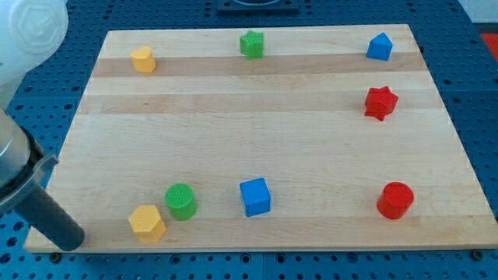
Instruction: Move the yellow hexagon and the green circle to the blue cube
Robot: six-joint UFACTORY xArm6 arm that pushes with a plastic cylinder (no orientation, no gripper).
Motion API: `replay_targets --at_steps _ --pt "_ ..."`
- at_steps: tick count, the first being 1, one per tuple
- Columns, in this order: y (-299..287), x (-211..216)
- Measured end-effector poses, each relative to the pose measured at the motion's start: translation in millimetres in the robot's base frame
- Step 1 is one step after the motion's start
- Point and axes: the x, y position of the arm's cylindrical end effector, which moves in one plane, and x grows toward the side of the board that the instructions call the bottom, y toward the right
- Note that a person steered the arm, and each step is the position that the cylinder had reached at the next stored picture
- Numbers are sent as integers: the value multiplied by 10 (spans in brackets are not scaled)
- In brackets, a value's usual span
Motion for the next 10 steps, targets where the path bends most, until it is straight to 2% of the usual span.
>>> replay_targets --at_steps 1,2,3,5,9,10 --pt "249 -7" --pt "886 -5" --pt "1049 2" --pt "1748 -92" --pt "1372 -59" --pt "1503 -523"
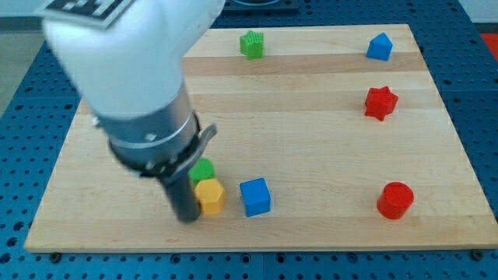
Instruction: Move the yellow hexagon and the green circle to the blue cube
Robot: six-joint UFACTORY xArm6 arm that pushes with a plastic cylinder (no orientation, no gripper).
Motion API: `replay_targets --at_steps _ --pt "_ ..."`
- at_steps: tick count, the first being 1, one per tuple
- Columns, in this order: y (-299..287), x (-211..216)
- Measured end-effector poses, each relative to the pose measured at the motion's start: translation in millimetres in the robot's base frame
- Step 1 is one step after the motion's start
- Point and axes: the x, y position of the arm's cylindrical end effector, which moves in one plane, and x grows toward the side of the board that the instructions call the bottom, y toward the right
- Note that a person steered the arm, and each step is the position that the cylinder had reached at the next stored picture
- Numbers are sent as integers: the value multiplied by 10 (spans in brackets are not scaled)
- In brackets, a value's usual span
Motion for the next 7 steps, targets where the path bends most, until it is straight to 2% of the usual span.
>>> replay_targets --at_steps 1,4,7 --pt "77 -127" --pt "283 -36" --pt "-385 -42"
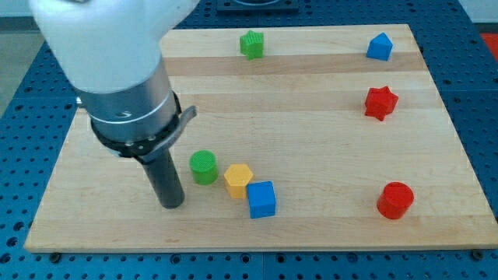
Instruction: Move the yellow hexagon and the green circle to the blue cube
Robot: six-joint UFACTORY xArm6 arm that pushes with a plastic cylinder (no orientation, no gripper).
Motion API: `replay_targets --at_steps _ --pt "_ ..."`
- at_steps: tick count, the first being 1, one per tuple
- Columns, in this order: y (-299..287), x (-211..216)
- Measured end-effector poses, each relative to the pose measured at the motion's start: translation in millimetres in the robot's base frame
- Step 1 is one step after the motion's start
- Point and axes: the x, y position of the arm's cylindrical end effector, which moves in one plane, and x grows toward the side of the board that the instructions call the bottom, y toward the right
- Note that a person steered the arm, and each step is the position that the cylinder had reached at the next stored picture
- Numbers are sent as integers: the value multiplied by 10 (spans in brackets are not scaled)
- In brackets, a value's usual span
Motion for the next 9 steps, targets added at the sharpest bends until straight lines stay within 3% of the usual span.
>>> replay_targets --at_steps 1,6,8,9 --pt "127 -485" --pt "363 -588" --pt "364 -2212" --pt "373 -2776"
